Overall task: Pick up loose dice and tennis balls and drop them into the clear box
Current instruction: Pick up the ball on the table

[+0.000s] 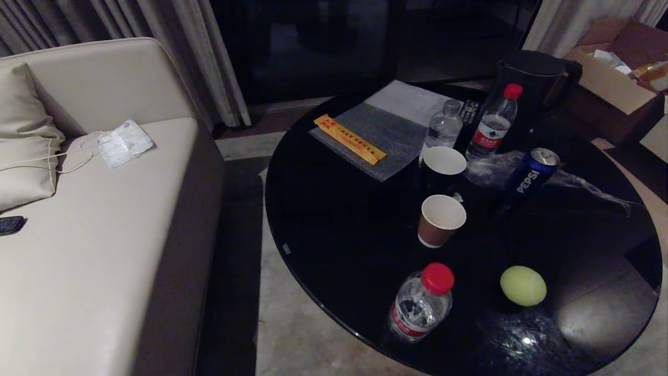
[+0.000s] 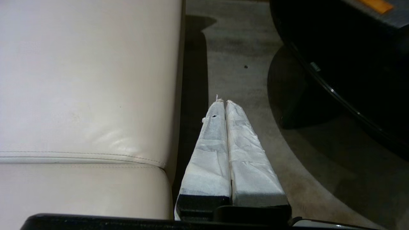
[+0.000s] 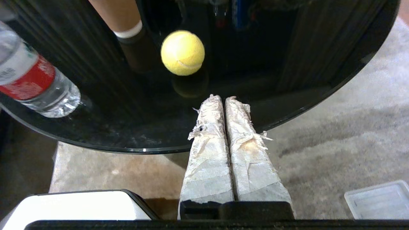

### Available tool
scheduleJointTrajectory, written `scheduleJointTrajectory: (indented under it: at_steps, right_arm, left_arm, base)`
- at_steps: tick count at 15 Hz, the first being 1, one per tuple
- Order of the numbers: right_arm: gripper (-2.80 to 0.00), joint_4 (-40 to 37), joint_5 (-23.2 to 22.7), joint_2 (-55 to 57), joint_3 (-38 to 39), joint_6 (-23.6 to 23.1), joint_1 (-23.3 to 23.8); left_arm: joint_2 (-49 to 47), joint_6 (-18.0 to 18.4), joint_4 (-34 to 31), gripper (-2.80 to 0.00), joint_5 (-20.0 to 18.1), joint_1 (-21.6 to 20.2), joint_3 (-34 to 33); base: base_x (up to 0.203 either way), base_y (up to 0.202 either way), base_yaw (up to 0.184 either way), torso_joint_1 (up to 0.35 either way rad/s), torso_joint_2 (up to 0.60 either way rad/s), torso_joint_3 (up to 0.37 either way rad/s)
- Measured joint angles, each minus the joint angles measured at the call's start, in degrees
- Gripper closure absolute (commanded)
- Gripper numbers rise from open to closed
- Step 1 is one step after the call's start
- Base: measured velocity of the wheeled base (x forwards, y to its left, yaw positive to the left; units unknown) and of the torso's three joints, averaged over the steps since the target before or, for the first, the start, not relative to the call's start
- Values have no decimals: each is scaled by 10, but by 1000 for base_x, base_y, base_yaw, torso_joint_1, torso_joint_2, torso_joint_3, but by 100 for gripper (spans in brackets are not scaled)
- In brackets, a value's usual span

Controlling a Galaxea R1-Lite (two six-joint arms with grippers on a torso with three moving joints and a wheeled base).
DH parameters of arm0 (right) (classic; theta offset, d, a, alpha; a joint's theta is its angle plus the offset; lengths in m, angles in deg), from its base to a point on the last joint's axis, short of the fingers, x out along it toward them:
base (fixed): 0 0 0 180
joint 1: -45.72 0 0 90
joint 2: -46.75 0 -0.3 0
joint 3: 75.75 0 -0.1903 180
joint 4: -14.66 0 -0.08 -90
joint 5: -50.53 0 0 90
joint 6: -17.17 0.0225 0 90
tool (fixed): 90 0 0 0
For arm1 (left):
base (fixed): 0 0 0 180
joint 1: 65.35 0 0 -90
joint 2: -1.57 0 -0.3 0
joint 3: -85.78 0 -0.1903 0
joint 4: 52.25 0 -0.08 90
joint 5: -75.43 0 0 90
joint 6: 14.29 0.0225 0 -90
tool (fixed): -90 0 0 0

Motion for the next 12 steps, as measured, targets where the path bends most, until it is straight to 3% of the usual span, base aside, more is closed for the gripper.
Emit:
scheduleJointTrajectory:
  at_steps: [4, 8, 12]
  right_arm:
    - [0, 0, -5, 0, 0, -15, 0]
    - [0, -24, -3, 6, -13, -11, 0]
    - [0, -72, -15, 104, -104, -10, -2]
  left_arm:
    - [0, 0, 0, 0, 0, 0, 0]
    - [0, 1, 0, 0, 0, 0, 0]
    - [0, 1, 0, 0, 0, 0, 0]
  base:
    - [0, 0, 0, 3, 3, -169]
    - [0, 0, 0, 0, 1, -21]
    - [0, 0, 0, 0, 0, 0]
